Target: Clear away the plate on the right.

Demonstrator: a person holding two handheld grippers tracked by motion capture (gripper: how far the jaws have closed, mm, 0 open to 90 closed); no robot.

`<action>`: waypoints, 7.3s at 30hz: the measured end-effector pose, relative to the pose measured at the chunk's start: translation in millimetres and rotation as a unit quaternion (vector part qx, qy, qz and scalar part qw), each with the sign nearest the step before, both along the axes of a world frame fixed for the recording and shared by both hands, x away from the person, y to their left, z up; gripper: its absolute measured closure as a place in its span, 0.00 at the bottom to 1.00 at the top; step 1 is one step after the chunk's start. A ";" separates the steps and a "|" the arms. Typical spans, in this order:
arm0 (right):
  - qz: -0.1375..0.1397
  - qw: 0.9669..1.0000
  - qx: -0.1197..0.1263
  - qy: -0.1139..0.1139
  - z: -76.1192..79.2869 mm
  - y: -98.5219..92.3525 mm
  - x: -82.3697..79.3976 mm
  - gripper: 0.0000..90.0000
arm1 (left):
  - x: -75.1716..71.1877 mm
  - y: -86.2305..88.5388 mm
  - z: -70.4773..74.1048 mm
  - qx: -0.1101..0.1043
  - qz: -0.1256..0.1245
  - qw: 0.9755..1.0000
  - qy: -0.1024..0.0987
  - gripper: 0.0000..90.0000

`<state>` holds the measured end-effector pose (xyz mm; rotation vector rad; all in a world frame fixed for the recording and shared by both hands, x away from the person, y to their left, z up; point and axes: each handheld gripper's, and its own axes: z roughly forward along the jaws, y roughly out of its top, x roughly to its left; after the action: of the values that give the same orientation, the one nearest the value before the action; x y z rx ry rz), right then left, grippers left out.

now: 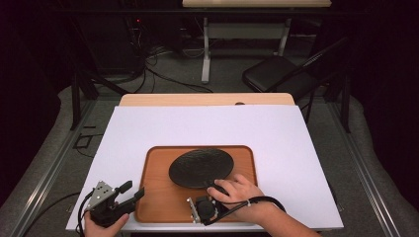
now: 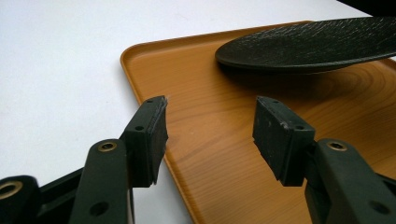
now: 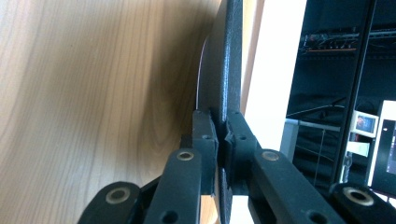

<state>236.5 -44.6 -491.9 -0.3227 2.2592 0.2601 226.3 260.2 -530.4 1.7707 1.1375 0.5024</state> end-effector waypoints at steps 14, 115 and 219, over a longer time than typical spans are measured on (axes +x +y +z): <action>0.001 1.000 0.000 0.016 -1.7 0.8 -0.3 0.96 | 0.3 -0.7 -0.4 0.000 -0.004 1.000 0.003 0.50; -0.030 0.957 0.156 0.241 -43.4 -13.1 16.6 0.63 | 2.6 -1.0 -2.9 -0.003 -0.002 1.000 0.020 0.49; -0.305 0.785 0.509 0.175 -47.9 -210.8 -3.5 0.40 | 2.6 -1.0 -3.6 -0.001 0.000 1.000 0.019 0.48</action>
<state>233.0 -255.4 -539.8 1.0825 2.0647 1.1783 228.9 259.2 -534.0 1.7865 1.1636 0.4692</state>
